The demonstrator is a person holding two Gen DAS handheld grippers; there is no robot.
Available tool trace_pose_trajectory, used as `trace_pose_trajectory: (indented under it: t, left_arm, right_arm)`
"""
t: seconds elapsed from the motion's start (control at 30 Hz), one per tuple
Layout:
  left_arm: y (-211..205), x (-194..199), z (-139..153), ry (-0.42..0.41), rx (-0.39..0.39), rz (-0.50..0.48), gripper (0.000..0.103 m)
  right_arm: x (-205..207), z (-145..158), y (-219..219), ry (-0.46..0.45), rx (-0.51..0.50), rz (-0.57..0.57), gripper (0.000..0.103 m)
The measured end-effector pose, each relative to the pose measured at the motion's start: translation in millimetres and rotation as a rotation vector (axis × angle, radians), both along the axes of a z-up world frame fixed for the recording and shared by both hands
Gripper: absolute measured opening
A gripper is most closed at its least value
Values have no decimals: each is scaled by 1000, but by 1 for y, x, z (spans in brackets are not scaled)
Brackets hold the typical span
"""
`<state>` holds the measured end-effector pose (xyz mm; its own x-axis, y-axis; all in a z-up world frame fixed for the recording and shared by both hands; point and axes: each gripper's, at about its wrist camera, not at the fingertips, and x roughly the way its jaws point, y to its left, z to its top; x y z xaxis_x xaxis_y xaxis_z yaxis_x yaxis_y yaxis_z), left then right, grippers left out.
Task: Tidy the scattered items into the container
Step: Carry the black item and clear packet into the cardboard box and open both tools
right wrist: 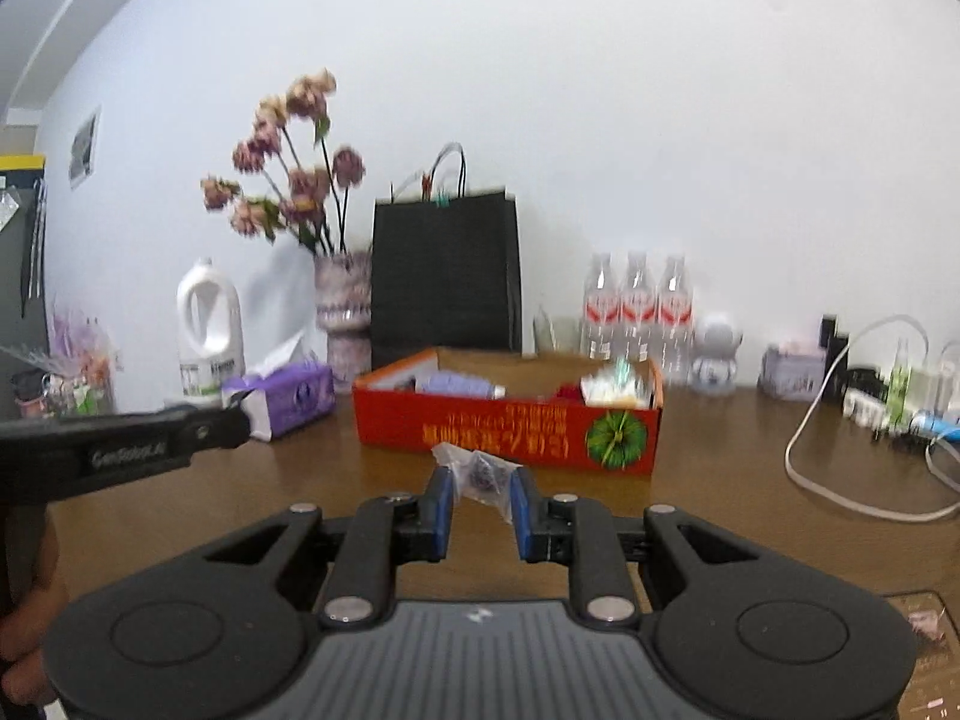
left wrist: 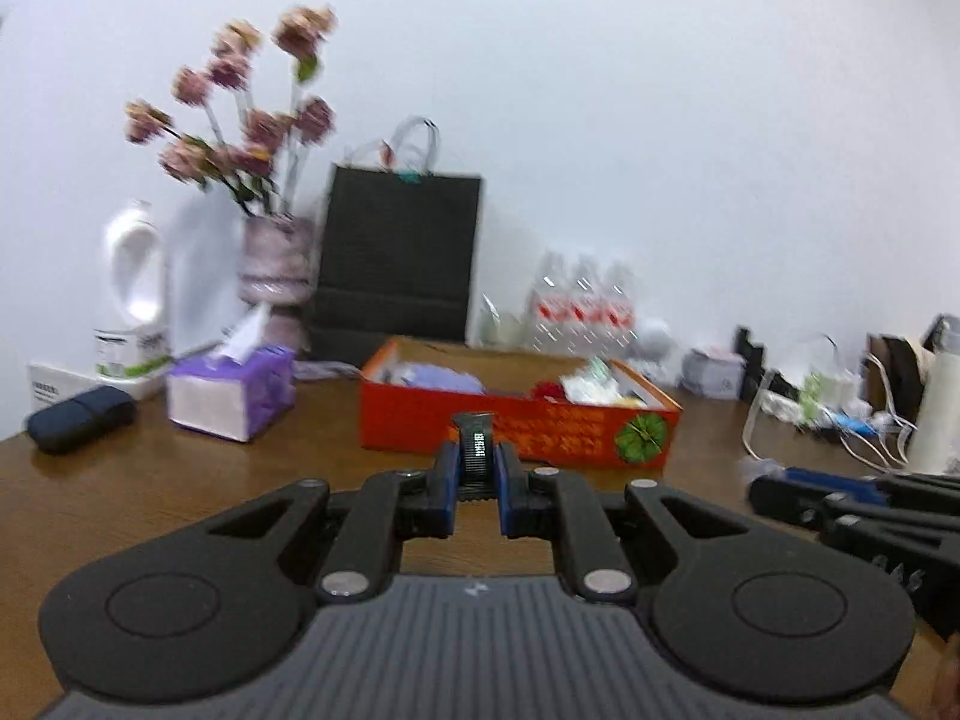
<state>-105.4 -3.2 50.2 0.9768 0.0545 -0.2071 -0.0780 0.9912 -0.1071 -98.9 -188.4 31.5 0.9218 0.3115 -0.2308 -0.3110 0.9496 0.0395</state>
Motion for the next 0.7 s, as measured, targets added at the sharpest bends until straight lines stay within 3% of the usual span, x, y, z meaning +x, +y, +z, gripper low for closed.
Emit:
trace_pose_trajectory:
  t: [0.07, 0.17, 0.27, 0.5, 0.7]
  left_arm:
    - [5, 2, 2, 15, -31, -7, 13]
    - [3, 11, 5, 9, 7, -28, 13]
    - [4, 37, 9, 47, -20, -63, 13]
    - [-1, 118, 26, 14, 34, -101, 13]
    - [3, 189, 38, 32, 67, -104, 13]
  right_arm:
    - [3, 1, 1, -1, 18, -3, 19]
    - [11, 5, 3, 10, 17, 20, 20]
    - [28, 10, 4, 6, 35, 11, 20]
    - [101, 30, 2, 12, 73, -9, 20]
    - [176, 46, 4, 42, 107, -31, 20]
